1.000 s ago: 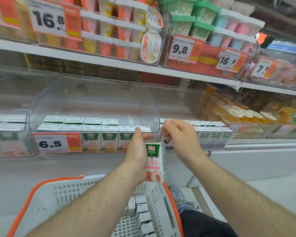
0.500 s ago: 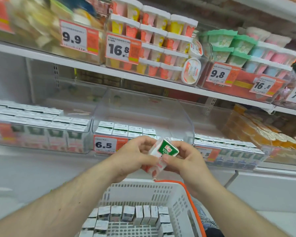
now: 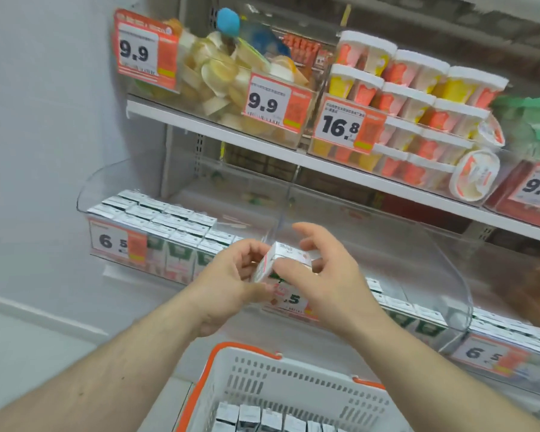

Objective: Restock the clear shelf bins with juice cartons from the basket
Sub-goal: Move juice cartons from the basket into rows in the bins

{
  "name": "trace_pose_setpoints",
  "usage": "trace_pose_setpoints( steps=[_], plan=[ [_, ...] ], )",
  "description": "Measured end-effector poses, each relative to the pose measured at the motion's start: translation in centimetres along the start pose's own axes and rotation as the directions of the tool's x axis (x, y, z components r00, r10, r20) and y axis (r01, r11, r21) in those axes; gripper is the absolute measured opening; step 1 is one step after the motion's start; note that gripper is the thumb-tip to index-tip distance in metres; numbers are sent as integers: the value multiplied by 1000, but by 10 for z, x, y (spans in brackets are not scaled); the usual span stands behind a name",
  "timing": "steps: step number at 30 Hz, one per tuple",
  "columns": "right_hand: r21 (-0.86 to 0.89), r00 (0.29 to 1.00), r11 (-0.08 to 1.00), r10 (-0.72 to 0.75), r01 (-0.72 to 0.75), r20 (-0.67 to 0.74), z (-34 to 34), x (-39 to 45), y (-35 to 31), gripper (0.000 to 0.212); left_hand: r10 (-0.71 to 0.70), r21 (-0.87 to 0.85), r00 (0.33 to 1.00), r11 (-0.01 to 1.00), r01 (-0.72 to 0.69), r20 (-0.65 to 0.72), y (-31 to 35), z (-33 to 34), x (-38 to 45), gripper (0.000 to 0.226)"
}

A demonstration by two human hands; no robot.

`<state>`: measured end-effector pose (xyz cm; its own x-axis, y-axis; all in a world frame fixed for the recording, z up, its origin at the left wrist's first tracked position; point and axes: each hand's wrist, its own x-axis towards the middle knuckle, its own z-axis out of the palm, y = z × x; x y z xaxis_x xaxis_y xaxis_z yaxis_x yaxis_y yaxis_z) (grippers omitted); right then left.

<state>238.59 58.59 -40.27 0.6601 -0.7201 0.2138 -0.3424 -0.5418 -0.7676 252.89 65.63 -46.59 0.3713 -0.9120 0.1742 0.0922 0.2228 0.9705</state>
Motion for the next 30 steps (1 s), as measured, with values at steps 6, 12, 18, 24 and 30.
trace_pose_setpoints(
  steps=[6, 12, 18, 24, 30],
  plan=[
    [-302, 986, 941, -164, 149, -25, 34, 41, -33, 25, 22, -14, 948, 1000, -28, -319, 12, -27, 6, 51],
    [-507, 990, 855, -139, 109, -22, 65, 138, -55, 25, -366, -269, 683, 930, 249, -632, -7, -54, 22, 33],
    [-578, 970, 809, 215, -109, 117, 114, 194, -28, 19, -506, -447, 666, 850, 278, -548, -17, -58, 33, 34],
    [-517, 926, 841, 310, -162, 215, 135, 197, -18, 19, -513, -442, 669, 847, 295, -538, -20, -60, 33, 23],
    [-539, 922, 836, 285, -105, 261, 138, 192, -15, 22, -500, -432, 658, 857, 280, -564, -20, -54, 36, 32]
  ],
)
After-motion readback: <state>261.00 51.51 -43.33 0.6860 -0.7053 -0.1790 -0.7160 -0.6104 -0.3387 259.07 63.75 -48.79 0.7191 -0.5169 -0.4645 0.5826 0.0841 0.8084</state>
